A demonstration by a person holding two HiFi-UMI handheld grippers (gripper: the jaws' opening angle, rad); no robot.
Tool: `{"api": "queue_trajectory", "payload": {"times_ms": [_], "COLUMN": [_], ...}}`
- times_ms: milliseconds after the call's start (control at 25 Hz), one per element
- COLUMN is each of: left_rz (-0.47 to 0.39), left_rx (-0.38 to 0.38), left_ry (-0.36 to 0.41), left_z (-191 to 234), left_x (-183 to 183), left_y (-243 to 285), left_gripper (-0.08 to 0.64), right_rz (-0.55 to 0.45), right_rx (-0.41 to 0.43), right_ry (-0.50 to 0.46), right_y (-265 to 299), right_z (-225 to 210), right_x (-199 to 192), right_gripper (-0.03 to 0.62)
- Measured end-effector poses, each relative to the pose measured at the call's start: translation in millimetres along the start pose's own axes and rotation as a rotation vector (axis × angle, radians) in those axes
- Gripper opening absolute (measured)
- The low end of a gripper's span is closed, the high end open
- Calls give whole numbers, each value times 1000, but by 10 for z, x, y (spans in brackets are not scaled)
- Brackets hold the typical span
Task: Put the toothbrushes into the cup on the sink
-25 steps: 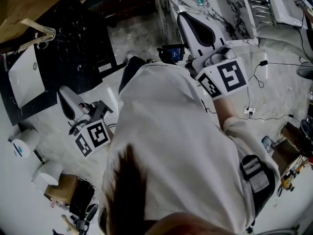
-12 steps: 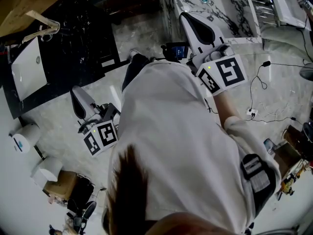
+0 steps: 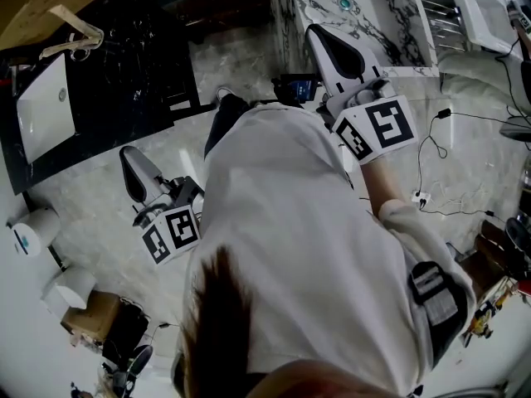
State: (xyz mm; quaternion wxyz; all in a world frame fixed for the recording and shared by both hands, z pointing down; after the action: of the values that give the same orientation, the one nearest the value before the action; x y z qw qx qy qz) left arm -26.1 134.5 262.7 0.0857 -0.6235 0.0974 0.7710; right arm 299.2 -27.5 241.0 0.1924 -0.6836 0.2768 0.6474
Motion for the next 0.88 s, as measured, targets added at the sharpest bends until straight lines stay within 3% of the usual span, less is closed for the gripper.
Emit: {"api": "queue_trajectory", "payload": {"times_ms": [520,880], "left_rz": [-41,-33], "left_rx": [45,23], "left_ry": [-47,-33], "left_z": [133,231], "left_x": [-8,0], "left_y": [-247,-435], "left_gripper": [15,15], "right_rz": [-6,9], "right_rx": [28,9], "right_ry": [-95,-111], "right_y": [-48,-161], "right_z": [208,353], "right_x": [161,87], "right_gripper": [14,14]}}
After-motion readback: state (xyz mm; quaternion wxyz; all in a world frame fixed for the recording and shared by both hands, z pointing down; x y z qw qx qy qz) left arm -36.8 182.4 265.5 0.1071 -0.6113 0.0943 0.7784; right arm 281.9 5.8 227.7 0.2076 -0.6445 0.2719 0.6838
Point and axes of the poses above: the fingertips, and each gripper's own axes: y forward along the fingers, z to its left, x out of its top, the point moved 5 cm from there along -y, backward along the fingers
